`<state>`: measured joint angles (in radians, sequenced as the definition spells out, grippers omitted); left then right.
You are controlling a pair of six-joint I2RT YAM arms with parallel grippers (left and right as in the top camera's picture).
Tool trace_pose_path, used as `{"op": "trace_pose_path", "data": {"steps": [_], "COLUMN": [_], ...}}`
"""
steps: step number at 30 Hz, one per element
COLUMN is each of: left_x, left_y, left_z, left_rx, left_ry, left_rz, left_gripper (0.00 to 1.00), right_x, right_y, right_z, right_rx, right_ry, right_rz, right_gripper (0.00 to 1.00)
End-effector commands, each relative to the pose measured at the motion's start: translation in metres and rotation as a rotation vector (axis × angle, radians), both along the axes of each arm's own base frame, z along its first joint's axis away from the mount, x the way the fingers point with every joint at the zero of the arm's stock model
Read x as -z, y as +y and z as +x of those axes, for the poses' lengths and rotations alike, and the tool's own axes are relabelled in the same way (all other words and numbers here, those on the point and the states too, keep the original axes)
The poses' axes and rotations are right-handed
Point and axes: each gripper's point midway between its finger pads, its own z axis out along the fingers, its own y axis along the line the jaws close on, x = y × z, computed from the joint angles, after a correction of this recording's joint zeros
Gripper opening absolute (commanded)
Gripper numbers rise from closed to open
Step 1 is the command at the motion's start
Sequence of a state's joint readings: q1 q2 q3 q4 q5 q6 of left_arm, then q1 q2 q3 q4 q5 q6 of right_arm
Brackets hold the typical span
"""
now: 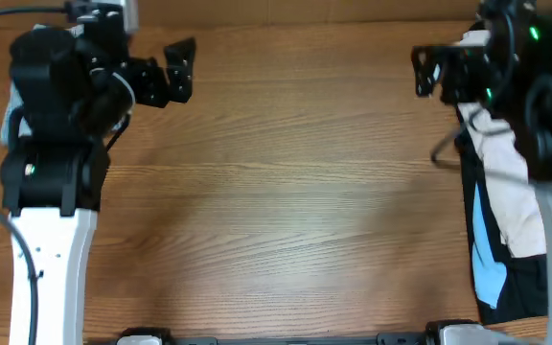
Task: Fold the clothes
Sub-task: 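Reach the right gripper to the beige shorts on the right stack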
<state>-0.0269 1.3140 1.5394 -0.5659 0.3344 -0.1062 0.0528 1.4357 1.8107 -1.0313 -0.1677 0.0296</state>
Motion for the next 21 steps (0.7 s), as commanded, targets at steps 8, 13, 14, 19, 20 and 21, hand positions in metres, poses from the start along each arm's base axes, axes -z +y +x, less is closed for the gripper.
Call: {"op": "trace_pose_path", "data": {"steps": [8,13,14,19,20,21], "left_x": [0.08,0.113,0.12,0.163,0.172,0.178], "left_y": [-0.033,-0.02,-0.02,-0.03,-0.033,-0.036], "left_z": [0.046,0.061,0.064,0.077,0.08,0.081], "left_rx": [0.172,0.098,0.099,0.118,0.124,0.129], "left_ry": [0.221,0.295,0.312,0.401,0.418,0.432], "left_rz": [-0.088,-0.057,-0.058,-0.05,-0.05,-0.049], "left_gripper": [0.96,0.99,1.0,0.99,1.0,0.99], "right_x": [0.064,0.138,0.157,0.228,0.242,0.249], "right_y": [-0.155,-0.25,-0.27,-0.326,-0.334,-0.338], "right_z": [0.054,0.049,0.046,0.029,0.024,0.022], "right_rx": [0.539,0.74,0.773,0.765,0.752,0.753], "right_ry": [0.165,0.328,0.365,0.52,0.551,0.566], "right_rz": [0.057,0.122,0.126,0.071,0.057,0.059], "right_gripper": [1.0,0.98,0.97,0.96,0.96,0.96]}}
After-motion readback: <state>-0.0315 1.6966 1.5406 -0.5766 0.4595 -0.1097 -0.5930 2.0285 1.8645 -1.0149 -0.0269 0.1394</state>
